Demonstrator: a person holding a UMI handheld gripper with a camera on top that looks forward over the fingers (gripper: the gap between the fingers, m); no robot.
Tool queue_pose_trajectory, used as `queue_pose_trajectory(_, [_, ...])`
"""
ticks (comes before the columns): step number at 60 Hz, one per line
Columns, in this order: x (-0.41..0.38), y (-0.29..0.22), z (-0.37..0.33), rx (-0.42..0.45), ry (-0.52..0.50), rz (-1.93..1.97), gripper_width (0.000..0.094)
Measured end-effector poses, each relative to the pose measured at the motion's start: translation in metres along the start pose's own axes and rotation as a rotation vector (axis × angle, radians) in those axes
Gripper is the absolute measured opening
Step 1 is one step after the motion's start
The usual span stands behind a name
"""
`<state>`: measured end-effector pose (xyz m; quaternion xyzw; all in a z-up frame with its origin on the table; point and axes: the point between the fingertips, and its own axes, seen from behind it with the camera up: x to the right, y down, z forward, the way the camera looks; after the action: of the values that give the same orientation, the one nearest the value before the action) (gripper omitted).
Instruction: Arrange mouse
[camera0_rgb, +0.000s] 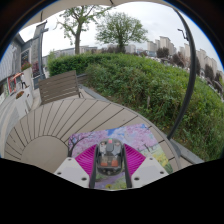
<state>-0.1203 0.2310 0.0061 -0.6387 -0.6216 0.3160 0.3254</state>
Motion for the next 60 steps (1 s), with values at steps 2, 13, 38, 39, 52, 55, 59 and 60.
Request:
queue_pose_trajectory(2, [0.004,0.009,0.003,-0.013,-0.006,-0.014,0.0417])
queue_pose_trajectory(13, [0.003,0.011,-0.006,-0.035,-0.049,-0.047,0.0857])
queue_pose_trajectory(38, [-0.022,-0.012,-0.278,-0.131,-0.059,-0.125,0.0843])
queue_pose_trajectory(39, [-0.022,-0.011,-0.285,-0.125,-0.061,-0.136,0.0843])
queue_pose_trajectory(52, [-0.022,-0.005,-0.345,-0.093,-0.029,-0.148,0.0851])
queue_pose_trajectory(55, [-0.021,-0.002,-0.349,-0.099,-0.025,-0.122,0.085])
queue_pose_trajectory(59, [-0.02,-0.004,-0.348,-0.095,-0.019,-0.109,0.0853])
queue_pose_trajectory(60, [-0.02,-0.002,-0.351,-0.094,-0.018,-0.107,0.0852])
